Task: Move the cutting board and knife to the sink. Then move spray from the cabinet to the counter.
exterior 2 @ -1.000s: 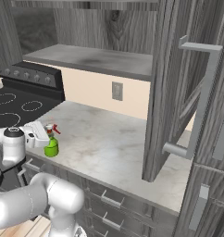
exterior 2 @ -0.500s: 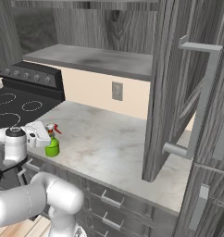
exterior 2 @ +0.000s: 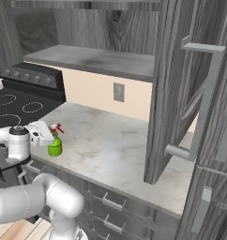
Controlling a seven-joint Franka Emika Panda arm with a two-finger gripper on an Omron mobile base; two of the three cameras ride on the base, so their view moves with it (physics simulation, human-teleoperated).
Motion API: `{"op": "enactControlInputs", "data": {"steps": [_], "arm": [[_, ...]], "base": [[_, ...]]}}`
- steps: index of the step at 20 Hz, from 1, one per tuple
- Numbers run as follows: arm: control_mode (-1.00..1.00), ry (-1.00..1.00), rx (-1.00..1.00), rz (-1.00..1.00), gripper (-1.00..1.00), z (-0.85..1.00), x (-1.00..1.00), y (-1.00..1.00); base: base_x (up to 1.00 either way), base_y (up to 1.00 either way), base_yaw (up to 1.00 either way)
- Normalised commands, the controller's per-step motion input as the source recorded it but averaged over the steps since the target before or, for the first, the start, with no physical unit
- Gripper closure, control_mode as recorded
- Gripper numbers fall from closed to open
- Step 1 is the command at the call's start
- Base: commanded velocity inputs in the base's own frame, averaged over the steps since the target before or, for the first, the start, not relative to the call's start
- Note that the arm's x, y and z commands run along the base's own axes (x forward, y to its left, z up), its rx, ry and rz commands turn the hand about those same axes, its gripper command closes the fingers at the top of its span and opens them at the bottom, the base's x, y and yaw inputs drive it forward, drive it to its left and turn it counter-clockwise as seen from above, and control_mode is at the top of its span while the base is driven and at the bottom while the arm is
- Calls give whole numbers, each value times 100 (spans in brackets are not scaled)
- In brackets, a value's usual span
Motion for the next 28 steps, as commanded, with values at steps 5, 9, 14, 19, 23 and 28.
{"op": "enactControlInputs", "data": {"steps": [5, 9, 14, 19, 23, 28], "arm": [[-100, 0, 0, 0, 100, -3, 3, 0], [-100, 0, 0, 0, 100, -19, 0, 0], [-100, 1, 2, 0, 100, -29, 0, 0], [-100, 1, 1, 0, 100, -57, 0, 0], [-100, 0, 4, 0, -100, -32, 0, 0], [-100, 0, 3, 0, -100, -1, 0, 0]], "base": [[0, 0, 0], [0, 0, 0], [0, 0, 0], [0, 0, 0], [0, 0, 0], [0, 0, 0]]}}
